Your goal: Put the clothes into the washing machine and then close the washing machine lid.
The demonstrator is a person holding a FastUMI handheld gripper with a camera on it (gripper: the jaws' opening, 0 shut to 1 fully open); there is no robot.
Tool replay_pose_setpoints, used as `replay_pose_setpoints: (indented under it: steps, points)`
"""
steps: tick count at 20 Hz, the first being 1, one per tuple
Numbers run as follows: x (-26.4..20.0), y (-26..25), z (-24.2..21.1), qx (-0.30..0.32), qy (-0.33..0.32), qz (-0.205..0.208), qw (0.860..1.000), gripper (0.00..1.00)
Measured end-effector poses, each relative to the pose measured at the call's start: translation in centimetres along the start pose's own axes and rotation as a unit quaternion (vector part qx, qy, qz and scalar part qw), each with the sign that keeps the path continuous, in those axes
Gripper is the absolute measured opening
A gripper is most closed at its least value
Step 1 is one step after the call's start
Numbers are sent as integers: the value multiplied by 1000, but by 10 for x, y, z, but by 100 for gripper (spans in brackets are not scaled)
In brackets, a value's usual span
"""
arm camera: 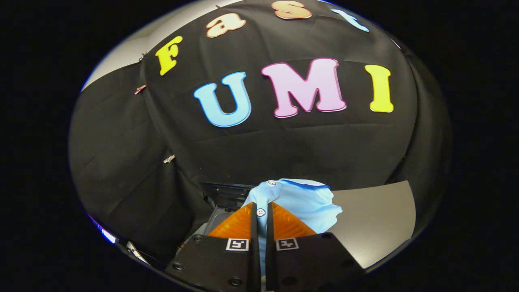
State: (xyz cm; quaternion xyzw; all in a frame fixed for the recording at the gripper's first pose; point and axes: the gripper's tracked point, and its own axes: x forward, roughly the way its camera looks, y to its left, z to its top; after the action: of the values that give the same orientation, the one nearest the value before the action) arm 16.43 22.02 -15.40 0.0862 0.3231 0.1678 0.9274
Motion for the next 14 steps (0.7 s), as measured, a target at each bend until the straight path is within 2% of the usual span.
replay_pose_setpoints:
  steps: [6, 10, 14]
  points:
    - [38, 98, -20, -14, 24, 51, 998, 10]
    - [79, 142, -59, -18, 57, 64, 996, 10]
    - [121, 162, -103, -26, 92, 61, 994, 10]
